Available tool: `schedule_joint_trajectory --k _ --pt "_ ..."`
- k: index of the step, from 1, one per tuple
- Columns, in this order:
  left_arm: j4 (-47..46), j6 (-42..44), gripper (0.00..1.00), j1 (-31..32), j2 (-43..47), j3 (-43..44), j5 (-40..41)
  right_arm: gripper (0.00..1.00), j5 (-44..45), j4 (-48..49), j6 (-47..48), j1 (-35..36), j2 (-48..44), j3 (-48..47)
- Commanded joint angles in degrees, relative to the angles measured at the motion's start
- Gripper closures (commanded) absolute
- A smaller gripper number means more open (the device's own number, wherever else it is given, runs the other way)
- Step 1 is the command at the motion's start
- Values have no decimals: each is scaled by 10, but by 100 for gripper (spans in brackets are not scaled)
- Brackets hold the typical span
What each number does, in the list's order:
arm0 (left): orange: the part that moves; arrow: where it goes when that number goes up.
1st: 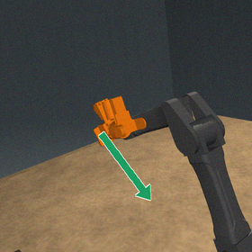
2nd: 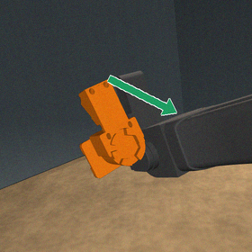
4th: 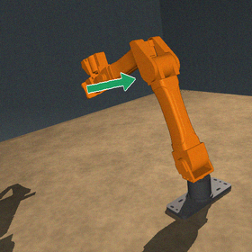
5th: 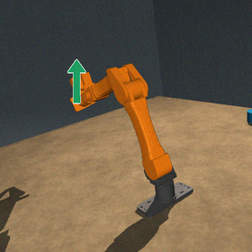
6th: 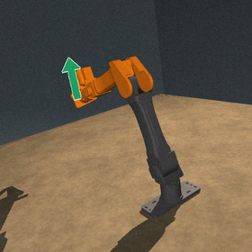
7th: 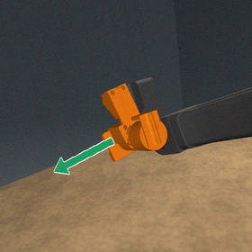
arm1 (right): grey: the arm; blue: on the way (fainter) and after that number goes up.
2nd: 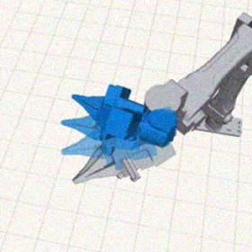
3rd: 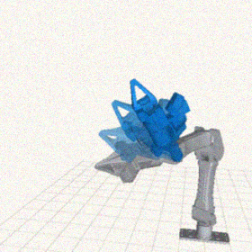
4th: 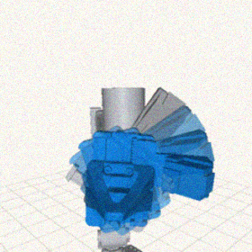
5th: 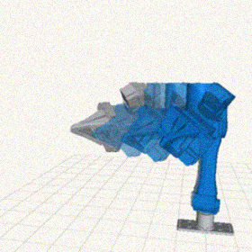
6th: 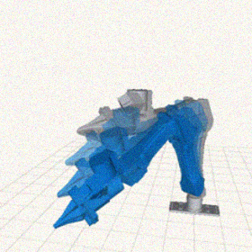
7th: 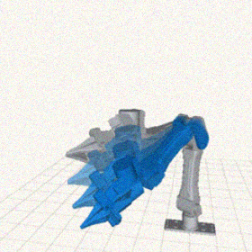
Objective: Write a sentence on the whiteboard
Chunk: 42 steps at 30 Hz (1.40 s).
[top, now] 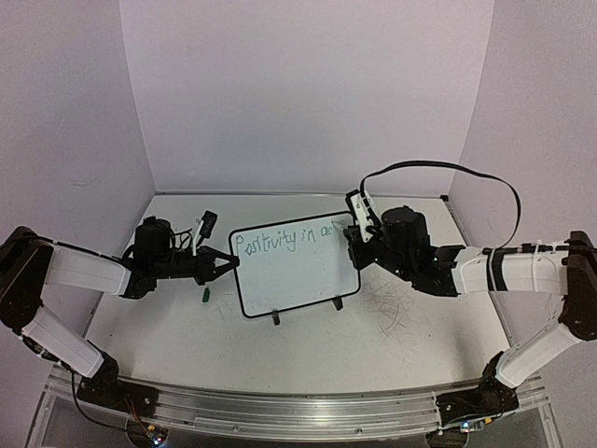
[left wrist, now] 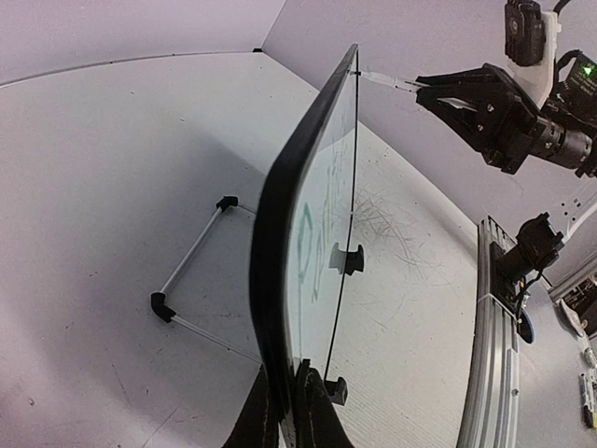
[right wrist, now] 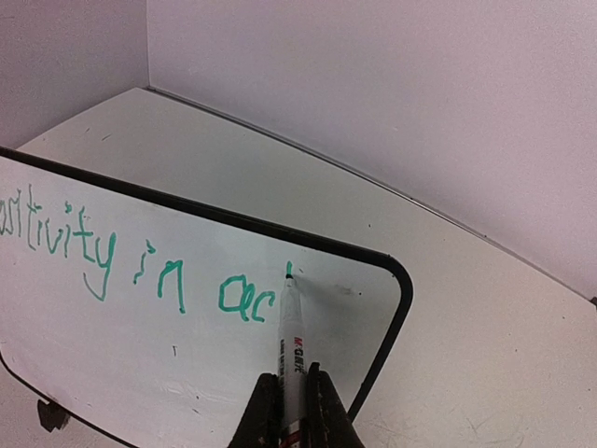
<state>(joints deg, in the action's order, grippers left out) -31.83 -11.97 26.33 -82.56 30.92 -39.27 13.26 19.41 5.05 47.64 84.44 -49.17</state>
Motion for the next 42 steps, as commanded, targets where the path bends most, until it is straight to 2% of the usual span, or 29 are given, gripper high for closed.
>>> schedule_joint_trajectory --k 1,42 --pt "2 34 100 -1 2 8 36 100 4 -9 -14 -1 0 -11" --pt "9 36 100 2 -1 11 40 100 -22 -26 -41 0 -43 29"
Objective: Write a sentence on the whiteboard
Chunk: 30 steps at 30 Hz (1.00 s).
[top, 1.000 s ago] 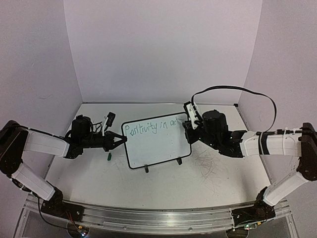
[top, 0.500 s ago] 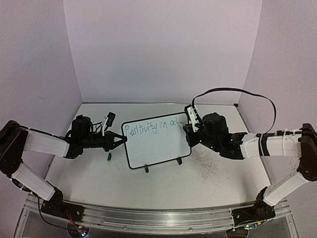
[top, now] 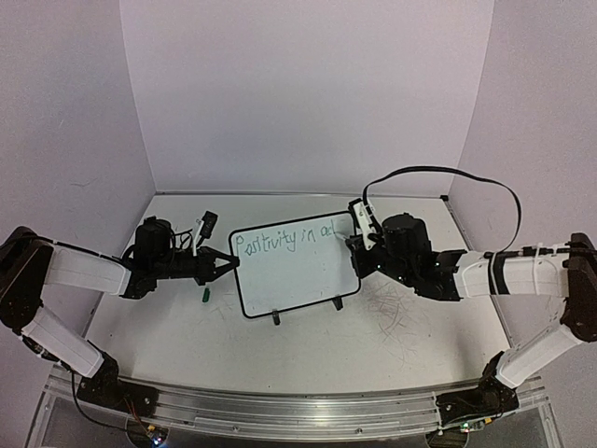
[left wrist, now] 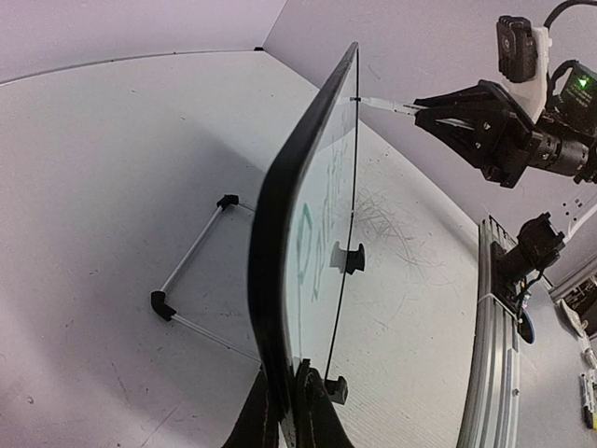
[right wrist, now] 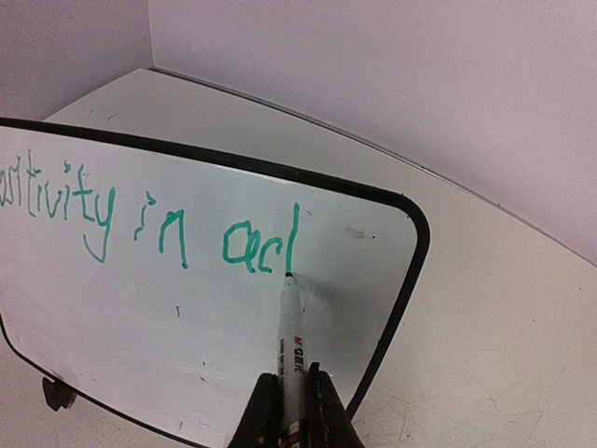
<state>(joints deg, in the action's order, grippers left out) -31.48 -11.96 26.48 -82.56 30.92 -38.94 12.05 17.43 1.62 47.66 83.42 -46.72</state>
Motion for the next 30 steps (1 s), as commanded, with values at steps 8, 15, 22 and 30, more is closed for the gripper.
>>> schedule_joint_trajectory --k 8,15,22,30 --pt "6 37 100 1 0 12 37 100 -22 11 5 1 -34 -18" --pt "8 38 100 1 5 9 40 100 -20 19 10 0 -11 -36" --pt "7 39 100 1 0 13 37 100 -13 23 10 0 -10 -38" --pt "9 39 100 1 0 13 37 100 -11 24 10 0 2 -43"
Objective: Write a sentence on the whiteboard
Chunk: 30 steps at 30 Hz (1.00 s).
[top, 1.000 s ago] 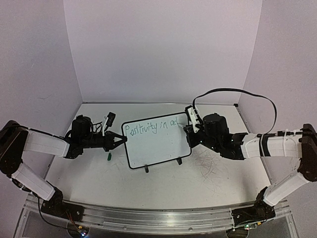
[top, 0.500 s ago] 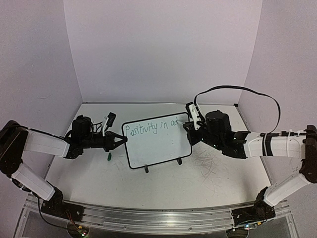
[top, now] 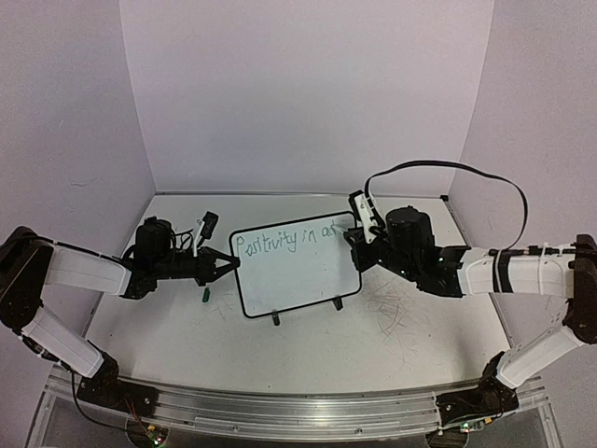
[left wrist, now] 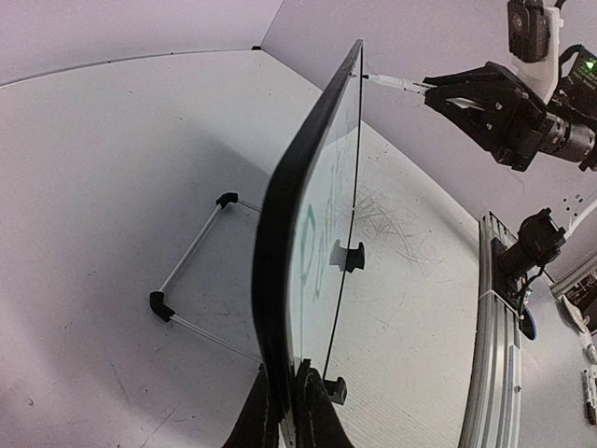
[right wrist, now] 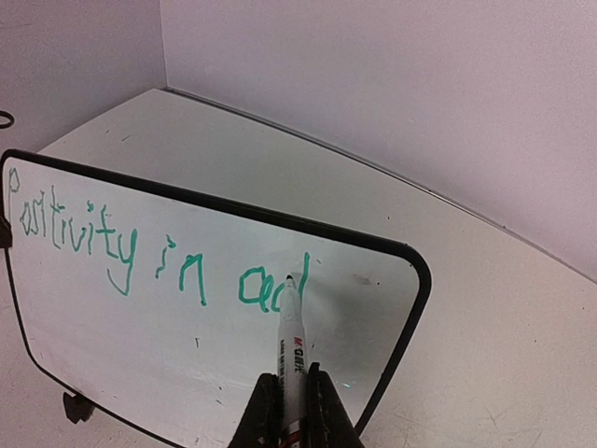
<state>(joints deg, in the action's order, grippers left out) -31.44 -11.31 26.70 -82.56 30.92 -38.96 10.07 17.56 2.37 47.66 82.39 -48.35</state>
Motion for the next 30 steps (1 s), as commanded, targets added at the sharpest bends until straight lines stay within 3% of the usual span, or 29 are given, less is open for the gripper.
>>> schedule_joint_trajectory --k 1,14,22,30 --pt "8 32 100 -2 0 13 38 100 11 22 2 0 14 -27" --pt "9 32 100 -2 -1 15 37 100 70 3 -3 0 14 -26" --pt "10 32 100 -1 0 14 36 100 18 40 2 0 -43 6" --pt "11 32 100 -1 3 13 37 100 26 34 -1 0 -16 -10"
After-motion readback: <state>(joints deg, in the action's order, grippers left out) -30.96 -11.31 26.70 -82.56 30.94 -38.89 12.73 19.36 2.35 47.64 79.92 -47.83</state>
